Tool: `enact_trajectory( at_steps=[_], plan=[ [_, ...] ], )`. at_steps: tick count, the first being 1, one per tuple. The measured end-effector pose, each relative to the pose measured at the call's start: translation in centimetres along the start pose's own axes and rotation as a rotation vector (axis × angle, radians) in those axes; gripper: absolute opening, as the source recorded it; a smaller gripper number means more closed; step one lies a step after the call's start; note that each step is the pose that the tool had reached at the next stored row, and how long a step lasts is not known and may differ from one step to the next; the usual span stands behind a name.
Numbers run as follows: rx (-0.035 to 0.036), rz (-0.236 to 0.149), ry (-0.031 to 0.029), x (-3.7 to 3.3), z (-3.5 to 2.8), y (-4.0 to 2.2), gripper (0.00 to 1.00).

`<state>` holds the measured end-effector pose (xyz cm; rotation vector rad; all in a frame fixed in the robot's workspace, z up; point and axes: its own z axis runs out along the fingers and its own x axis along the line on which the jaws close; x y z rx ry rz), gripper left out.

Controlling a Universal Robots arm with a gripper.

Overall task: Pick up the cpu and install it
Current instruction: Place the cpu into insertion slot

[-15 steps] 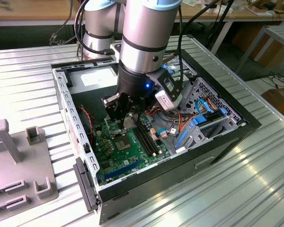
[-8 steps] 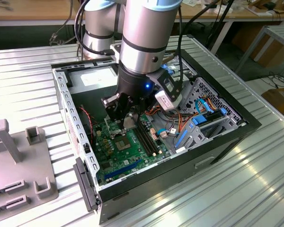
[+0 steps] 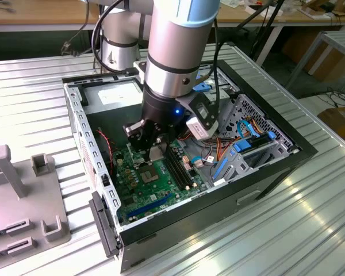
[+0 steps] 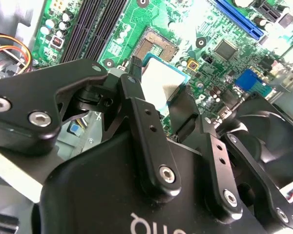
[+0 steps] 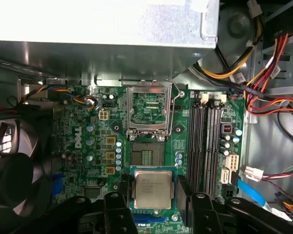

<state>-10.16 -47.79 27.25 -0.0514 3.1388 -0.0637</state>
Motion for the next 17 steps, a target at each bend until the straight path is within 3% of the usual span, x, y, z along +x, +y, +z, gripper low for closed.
enact_trajectory(
  at_steps=[4,6,17],
  plan=[
    [0.0000,0.000,0.0001,0.00,0.78,0.15,0.47],
    [-0.0001,0.000,0.0000,-0.01,1.53,0.35,0.47],
    [0.0000,0.000,0.0000,0.07,4.36,0.57,0.47]
  ],
)
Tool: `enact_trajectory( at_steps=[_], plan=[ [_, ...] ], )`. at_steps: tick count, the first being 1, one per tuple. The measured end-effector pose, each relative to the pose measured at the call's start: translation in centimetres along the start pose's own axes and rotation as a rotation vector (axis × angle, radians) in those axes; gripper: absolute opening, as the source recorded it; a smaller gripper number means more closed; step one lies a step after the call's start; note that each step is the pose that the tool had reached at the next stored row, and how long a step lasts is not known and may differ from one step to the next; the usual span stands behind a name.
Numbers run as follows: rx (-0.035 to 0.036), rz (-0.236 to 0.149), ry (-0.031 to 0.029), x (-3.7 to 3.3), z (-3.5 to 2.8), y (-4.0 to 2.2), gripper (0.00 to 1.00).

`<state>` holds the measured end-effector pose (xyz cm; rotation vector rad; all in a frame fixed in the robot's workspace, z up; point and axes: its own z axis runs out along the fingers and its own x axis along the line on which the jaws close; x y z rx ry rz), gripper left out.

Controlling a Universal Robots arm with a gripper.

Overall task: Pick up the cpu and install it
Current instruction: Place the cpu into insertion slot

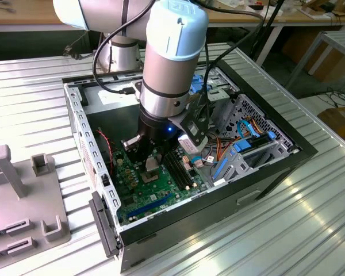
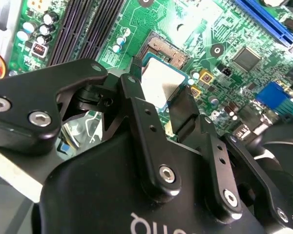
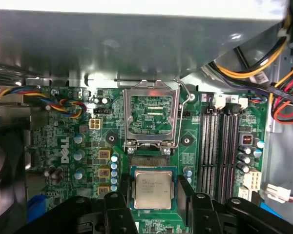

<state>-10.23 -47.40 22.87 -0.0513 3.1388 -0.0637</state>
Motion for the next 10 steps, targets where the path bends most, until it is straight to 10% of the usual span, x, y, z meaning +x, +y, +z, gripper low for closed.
enact_trajectory(
  at_steps=[10],
  plan=[
    [-0.0006,0.000,0.0063,0.03,0.67,0.03,0.47]
  ],
)
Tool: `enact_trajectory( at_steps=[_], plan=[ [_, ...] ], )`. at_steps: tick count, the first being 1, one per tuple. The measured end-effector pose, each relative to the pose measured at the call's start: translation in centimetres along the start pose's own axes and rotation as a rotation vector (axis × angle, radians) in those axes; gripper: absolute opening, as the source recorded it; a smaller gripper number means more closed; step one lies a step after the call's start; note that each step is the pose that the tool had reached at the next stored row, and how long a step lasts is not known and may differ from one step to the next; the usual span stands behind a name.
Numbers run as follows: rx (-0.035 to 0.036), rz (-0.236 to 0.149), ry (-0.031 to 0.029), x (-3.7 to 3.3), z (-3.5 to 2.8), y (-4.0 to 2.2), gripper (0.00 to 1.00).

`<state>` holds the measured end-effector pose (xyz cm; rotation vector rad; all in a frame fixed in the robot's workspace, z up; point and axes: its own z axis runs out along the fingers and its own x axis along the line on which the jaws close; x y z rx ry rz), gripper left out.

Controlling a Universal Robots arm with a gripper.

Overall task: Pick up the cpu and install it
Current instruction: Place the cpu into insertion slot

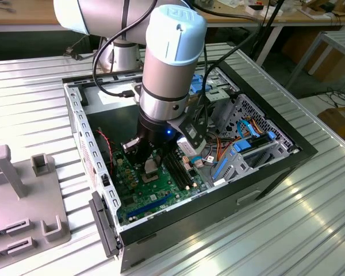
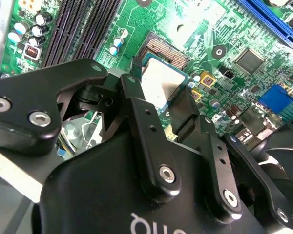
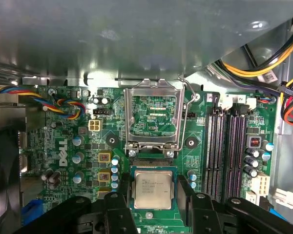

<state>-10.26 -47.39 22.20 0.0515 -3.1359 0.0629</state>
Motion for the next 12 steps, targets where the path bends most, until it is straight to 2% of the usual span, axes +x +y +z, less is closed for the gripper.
enact_trajectory(
  at_steps=[6,9,12],
  plan=[
    [0.0002,0.000,0.0030,0.00,0.86,0.00,0.47],
    [0.0003,0.000,0.0042,0.01,1.02,-0.35,0.47],
    [0.0000,0.003,0.0047,0.01,1.34,-0.39,0.47]
  ],
)
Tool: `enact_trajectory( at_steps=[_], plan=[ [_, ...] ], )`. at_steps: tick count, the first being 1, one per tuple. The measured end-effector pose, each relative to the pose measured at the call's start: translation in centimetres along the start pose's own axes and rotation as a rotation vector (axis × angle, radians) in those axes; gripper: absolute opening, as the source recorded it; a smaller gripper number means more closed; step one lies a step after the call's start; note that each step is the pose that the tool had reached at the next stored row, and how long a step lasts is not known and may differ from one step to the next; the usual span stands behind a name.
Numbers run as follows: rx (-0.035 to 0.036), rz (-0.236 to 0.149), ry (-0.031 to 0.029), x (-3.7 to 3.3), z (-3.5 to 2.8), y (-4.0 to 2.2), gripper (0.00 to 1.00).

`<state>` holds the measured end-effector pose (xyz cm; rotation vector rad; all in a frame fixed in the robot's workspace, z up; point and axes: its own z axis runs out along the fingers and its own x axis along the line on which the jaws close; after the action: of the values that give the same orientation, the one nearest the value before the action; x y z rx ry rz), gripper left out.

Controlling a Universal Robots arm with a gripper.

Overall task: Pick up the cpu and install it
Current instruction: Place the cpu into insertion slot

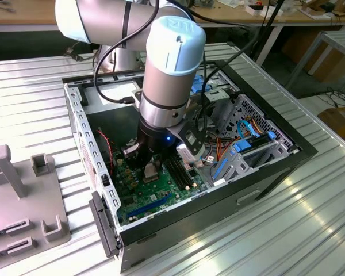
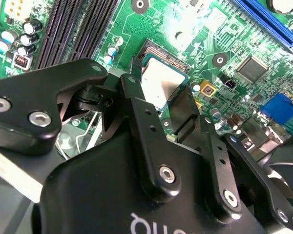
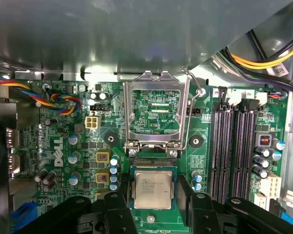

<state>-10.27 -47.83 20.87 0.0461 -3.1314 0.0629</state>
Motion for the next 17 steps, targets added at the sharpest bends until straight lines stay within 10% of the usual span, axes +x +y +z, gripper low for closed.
enact_trajectory(
  at_steps=[17],
  plan=[
    [-0.0015,0.006,0.0065,-0.01,0.64,-0.07,0.47]
  ],
)
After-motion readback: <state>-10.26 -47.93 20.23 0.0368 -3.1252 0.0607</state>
